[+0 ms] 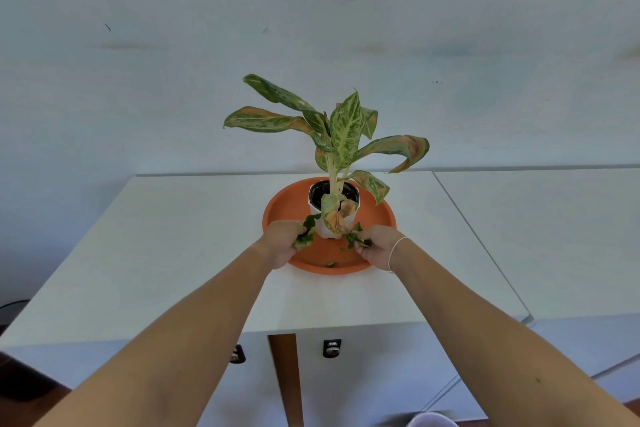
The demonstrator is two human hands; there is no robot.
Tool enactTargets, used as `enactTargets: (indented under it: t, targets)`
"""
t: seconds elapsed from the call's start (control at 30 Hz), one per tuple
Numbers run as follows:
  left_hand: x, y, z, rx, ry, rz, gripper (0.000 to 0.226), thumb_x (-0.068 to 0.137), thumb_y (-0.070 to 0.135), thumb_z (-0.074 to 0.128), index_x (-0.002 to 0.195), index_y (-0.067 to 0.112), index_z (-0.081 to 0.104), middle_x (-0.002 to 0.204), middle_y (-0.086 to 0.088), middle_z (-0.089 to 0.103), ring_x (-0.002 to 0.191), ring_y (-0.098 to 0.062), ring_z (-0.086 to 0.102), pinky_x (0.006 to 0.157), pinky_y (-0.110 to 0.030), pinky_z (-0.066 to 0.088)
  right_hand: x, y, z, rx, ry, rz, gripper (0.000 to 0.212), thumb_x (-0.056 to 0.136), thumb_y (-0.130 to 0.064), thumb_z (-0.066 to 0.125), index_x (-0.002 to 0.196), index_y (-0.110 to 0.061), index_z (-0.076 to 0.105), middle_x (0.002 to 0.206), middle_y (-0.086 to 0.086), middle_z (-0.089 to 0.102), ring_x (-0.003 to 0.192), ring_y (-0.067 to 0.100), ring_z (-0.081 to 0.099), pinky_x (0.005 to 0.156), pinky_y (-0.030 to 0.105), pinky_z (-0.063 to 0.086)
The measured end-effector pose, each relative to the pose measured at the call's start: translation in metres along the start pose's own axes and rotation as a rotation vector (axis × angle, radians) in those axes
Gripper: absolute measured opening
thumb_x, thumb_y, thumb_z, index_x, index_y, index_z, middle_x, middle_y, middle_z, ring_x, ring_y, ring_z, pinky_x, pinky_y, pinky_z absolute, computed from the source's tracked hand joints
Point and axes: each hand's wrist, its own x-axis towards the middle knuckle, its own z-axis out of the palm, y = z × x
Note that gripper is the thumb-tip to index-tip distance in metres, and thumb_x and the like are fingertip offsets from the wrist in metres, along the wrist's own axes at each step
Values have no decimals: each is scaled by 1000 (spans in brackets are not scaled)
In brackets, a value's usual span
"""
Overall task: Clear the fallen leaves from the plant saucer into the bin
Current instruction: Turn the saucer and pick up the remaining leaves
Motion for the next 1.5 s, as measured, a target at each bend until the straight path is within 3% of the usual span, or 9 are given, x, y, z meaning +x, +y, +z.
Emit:
enactTargets:
  t: [0.13,0.4,0.57,0.7,0.83,0.93,1.1,1.2,1.5]
  targets:
    - [-4,1,4,-208,109,-87,31,91,-5,31,67,10,45,63,-4,37,52,-12,30,49,-20,31,-15,-4,3,140,-23,69,29,97,8,30,81,-1,52,83,8,54,68,15,47,58,22,43]
    - [-13,0,6,-302,190,-107,24,76,9,23,55,17,32,52,5,28,46,-11,18,37,-16,16,-7,2,-3,315,66,141,26,89,-7,25,71,-8,42,70,6,42,60,21,38,44,22,35]
    - [-12,1,5,-301,182,-85,29,82,26,33,54,18,27,53,5,24,45,-11,16,35,-15,16,-6,1,-4,351,50,158,28,85,-14,30,58,-11,37,62,0,36,54,16,35,33,9,28]
    - [-9,0,4,-286,172,-64,31,86,23,47,59,17,34,57,2,28,47,-11,23,35,-14,25,-3,1,-5,281,100,163,38,92,-31,42,59,-14,33,60,-1,32,51,14,35,33,7,22]
    - [-7,-1,4,-255,181,-78,33,94,22,52,64,10,50,60,-5,46,51,-13,43,35,-15,45,3,1,-7,190,85,158,33,91,-17,47,61,-15,32,58,-1,29,26,11,31,27,9,17]
    - [-5,0,3,-189,150,-83,30,97,24,50,74,6,56,66,-6,51,54,-11,46,35,-14,45,6,1,-10,203,23,146,31,93,-12,46,63,-14,35,46,0,35,22,9,31,25,11,18]
    - [0,0,3,-255,141,-103,29,98,22,47,74,8,54,66,0,40,53,-7,31,29,-11,31,4,-1,-11,269,-25,156,26,94,-11,48,70,-11,40,61,3,34,26,12,39,27,11,26]
    - [1,0,5,-260,160,-104,34,99,26,44,70,11,49,63,1,34,51,-9,25,28,-12,25,2,-3,-10,288,-14,135,23,94,-8,45,71,-10,40,66,6,37,45,16,41,31,12,31]
    - [2,0,1,-174,185,-102,39,97,39,45,67,13,42,63,0,35,50,-9,25,29,-13,26,7,-3,-10,406,-27,158,15,96,-6,39,86,-2,49,81,16,52,64,19,51,34,17,46]
